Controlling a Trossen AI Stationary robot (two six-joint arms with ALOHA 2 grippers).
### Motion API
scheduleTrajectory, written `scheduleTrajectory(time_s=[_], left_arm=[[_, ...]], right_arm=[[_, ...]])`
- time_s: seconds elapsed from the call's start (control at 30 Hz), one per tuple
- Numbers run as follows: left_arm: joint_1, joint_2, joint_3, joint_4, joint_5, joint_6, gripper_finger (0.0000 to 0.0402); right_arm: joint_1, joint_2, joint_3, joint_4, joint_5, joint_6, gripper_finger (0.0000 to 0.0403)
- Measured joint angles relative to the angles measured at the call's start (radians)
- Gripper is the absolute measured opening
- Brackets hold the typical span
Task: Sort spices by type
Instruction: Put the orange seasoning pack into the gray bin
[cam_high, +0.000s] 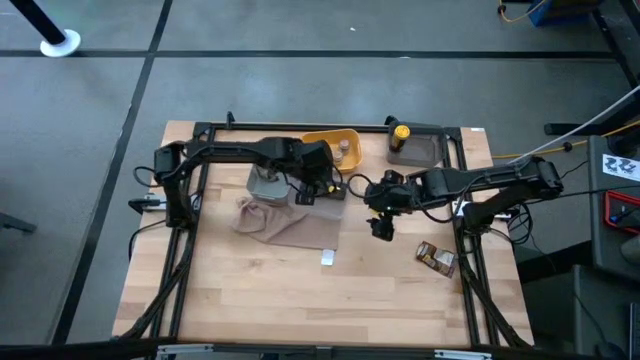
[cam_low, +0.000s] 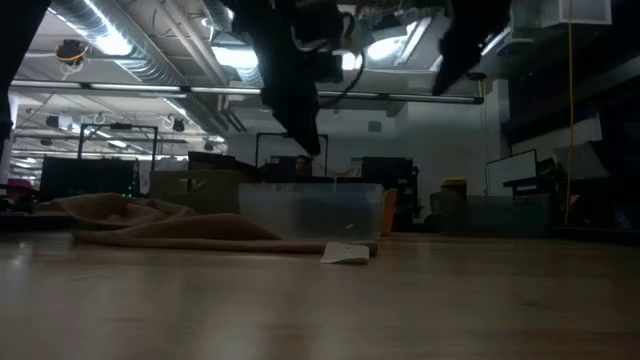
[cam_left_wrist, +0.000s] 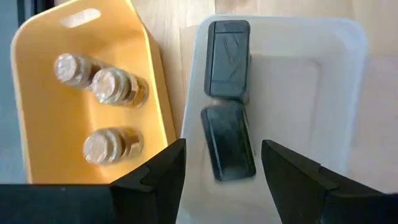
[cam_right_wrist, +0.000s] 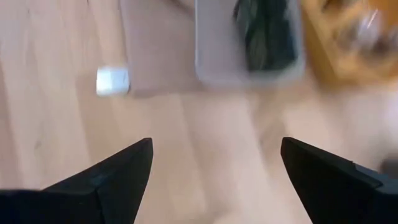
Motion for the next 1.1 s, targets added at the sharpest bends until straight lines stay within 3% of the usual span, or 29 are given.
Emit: scheduleTrajectory(time_s=[0.2, 0.33, 0.5, 0.83, 1.1], left_arm=[[0.011, -0.124, -0.002, -0.068, 0.078, -0.059, 0.0194], [0.019, -0.245, -0.047, -0.061, 0.156, -0.121, 0.0194], [0.01, -0.381, -0.138, -0.018, 0.164, -0.161, 0.0194], [-0.032, -0.523, -0.352, 0.154, 0.164, -0.183, 0.0194], [-0.033, -0.523, -0.416, 0.23, 0.164, -0.184, 0.0194]], right_arm=[[0.041, 0.004, 0.0, -0.192, -0.157, 0.172, 0.0351], [0.131, 0.009, -0.001, -0.29, -0.179, 0.247, 0.0351], [0.259, 0.009, -0.033, -0.347, -0.13, 0.49, 0.0351], [0.471, 0.009, -0.271, -0.356, -0.104, 0.905, 0.0351], [0.537, 0.009, -0.418, -0.189, -0.16, 0.99, 0.0351]])
